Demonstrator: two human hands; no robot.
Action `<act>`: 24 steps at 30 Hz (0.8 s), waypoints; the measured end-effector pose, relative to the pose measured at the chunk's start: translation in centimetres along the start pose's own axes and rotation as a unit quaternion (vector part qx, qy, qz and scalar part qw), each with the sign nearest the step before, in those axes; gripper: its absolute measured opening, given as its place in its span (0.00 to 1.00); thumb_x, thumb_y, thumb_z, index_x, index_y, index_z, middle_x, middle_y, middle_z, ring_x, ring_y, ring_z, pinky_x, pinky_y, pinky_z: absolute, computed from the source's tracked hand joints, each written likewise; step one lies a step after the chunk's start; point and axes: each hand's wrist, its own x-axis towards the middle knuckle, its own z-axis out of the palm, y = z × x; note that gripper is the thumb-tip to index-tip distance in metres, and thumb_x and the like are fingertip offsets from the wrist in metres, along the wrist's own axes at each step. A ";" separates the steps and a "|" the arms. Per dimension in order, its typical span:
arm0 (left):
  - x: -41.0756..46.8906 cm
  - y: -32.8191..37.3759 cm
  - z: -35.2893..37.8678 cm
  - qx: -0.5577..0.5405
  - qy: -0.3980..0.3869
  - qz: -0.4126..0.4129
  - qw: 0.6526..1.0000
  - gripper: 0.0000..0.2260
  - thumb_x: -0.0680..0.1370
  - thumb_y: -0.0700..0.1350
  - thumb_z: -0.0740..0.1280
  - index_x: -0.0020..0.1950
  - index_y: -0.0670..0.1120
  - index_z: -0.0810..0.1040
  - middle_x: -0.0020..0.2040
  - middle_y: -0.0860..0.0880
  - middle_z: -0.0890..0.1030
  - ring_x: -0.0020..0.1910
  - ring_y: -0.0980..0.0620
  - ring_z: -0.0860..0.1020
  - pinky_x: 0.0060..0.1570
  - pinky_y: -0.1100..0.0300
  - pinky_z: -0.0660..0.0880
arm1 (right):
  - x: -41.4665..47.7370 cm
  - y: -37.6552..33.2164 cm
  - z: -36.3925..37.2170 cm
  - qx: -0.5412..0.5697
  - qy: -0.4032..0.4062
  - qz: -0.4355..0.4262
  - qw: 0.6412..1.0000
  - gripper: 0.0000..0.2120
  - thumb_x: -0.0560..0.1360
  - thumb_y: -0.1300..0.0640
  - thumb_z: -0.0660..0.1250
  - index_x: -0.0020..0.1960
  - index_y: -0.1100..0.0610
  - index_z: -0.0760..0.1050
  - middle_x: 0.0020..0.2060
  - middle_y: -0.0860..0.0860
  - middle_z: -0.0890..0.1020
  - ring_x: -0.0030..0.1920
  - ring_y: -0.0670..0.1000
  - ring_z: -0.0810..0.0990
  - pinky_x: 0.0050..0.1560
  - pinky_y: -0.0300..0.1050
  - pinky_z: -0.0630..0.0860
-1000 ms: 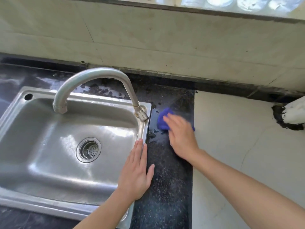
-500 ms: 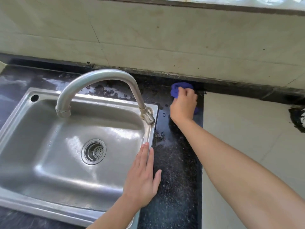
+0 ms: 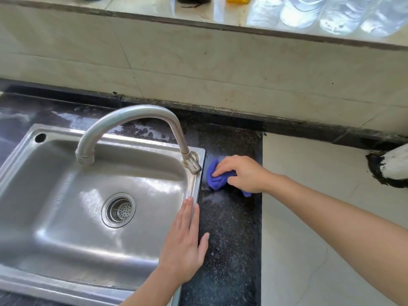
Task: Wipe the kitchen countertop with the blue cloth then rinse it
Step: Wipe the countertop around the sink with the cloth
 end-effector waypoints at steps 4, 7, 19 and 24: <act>0.1 0.0 0.0 -0.003 0.009 0.006 1.000 0.30 0.80 0.54 0.56 0.76 0.37 0.56 0.77 0.37 0.58 0.77 0.42 0.56 0.72 0.52 0.56 | 3.5 1.0 -2.2 0.119 0.175 0.148 0.966 0.19 0.71 0.63 0.63 0.59 0.50 0.80 0.54 0.51 0.83 0.50 0.50 0.80 0.51 0.42 0.75; 0.1 0.0 0.0 0.000 0.006 0.009 1.000 0.30 0.81 0.54 0.55 0.77 0.38 0.53 0.78 0.38 0.57 0.77 0.43 0.54 0.72 0.52 0.55 | 5.6 1.0 0.2 -0.001 0.240 0.163 0.957 0.23 0.74 0.64 0.59 0.68 0.53 0.72 0.66 0.53 0.74 0.63 0.58 0.72 0.61 0.52 0.69; 0.2 0.0 -0.3 -0.007 0.007 0.000 1.000 0.29 0.81 0.56 0.53 0.75 0.37 0.58 0.76 0.38 0.60 0.76 0.43 0.58 0.69 0.51 0.60 | -2.5 -1.7 0.8 0.184 0.046 0.091 0.978 0.20 0.68 0.67 0.63 0.50 0.48 0.84 0.48 0.46 0.84 0.49 0.45 0.79 0.55 0.40 0.73; 0.1 -0.1 0.0 -0.001 0.003 0.003 1.000 0.30 0.81 0.55 0.53 0.77 0.38 0.55 0.78 0.38 0.57 0.77 0.44 0.54 0.73 0.54 0.54 | 3.0 2.2 0.2 -0.045 0.248 0.228 0.940 0.23 0.74 0.55 0.60 0.69 0.52 0.71 0.68 0.52 0.73 0.65 0.60 0.71 0.62 0.54 0.68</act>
